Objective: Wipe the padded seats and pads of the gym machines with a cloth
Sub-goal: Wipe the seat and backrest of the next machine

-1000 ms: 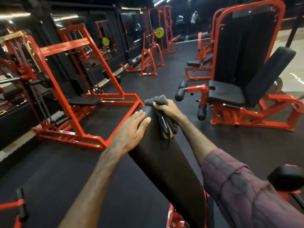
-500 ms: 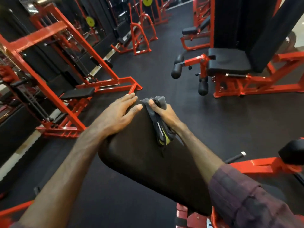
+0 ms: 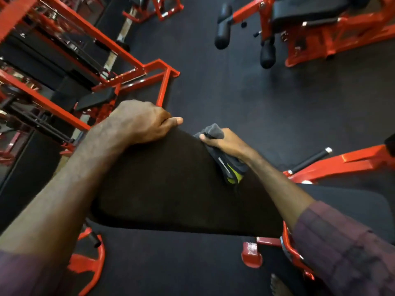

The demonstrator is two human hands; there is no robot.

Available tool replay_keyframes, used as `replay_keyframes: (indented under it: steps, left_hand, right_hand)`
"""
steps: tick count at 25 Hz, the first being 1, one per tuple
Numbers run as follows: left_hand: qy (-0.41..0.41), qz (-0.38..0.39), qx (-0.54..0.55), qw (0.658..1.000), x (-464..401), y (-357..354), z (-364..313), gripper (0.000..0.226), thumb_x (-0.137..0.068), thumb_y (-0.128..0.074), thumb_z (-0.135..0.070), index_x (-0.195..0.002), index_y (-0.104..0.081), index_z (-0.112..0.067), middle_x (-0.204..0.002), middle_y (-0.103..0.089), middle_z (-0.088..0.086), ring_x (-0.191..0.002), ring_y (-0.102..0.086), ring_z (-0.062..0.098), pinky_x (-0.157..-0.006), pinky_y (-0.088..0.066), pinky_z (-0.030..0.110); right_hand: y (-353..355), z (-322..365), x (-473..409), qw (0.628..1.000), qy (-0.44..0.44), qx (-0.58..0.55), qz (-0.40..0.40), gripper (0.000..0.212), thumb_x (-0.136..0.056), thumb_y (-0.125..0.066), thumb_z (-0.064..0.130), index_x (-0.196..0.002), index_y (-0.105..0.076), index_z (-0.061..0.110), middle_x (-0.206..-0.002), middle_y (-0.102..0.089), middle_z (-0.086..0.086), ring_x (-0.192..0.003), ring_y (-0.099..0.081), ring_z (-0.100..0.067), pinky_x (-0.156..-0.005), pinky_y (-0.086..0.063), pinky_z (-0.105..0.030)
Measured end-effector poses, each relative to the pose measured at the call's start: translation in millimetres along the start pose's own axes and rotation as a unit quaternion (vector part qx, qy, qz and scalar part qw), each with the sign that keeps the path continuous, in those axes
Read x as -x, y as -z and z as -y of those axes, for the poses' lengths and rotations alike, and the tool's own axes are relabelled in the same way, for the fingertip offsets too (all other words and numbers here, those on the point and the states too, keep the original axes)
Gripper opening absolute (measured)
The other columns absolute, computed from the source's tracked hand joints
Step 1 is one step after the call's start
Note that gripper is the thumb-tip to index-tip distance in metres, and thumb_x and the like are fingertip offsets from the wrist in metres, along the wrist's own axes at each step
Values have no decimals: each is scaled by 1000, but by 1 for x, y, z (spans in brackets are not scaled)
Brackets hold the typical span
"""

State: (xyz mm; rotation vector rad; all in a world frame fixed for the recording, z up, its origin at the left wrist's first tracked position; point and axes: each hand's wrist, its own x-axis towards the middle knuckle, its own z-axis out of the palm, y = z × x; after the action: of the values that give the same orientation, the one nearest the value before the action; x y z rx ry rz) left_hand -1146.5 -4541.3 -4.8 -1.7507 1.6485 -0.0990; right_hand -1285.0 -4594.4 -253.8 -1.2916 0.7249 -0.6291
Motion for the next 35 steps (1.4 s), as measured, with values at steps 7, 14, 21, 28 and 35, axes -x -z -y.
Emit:
replay_keyframes:
  steps: [7, 14, 21, 28, 35]
  left_hand:
    - [-103, 107, -70, 986, -29, -9, -54, 67, -100, -28, -77, -153, -47, -41, -156, -53, -10, -141, -53, 21, -110, -49, 45]
    - [-165, 147, -97, 971, -57, -37, -95, 82, -97, -26, -83, -165, -27, -37, -169, -32, -14, -153, -39, 16, -116, -41, 43]
    - [-192, 165, -80, 964, -85, -61, -126, 84, -95, -27, -84, -164, -28, -36, -167, -37, -13, -149, -43, 17, -111, -43, 42]
    - [-200, 200, -57, 958, -115, -91, -170, 84, -96, -30, -82, -162, -32, -30, -165, -41, -7, -147, -46, 23, -114, -44, 46]
    - [-210, 203, -67, 954, -142, -130, -209, 85, -96, -29, -83, -163, -29, -29, -161, -45, -4, -144, -48, 24, -104, -47, 45]
  right_hand:
    - [29, -56, 8, 999, -33, -14, 10, 22, -94, -77, 47, -102, -78, 27, -97, -79, 17, -97, -73, 4, -90, -55, -31]
    - [56, -106, 5, 998, -63, -7, 19, 33, -91, -78, 51, -113, -76, 27, -110, -79, 9, -110, -73, -10, -101, -56, -37]
    - [81, -144, 0, 991, -110, 43, 57, 18, -95, -74, 49, -101, -73, 33, -84, -73, 29, -82, -67, 11, -66, -47, -6]
    - [91, -189, 3, 991, -115, 53, 50, 38, -88, -72, 62, -108, -74, 30, -104, -77, 14, -101, -71, -6, -89, -55, -31]
    - [113, -248, 11, 982, -165, 92, 16, 48, -85, -69, 68, -107, -73, 26, -106, -76, 7, -105, -71, -18, -91, -57, -42]
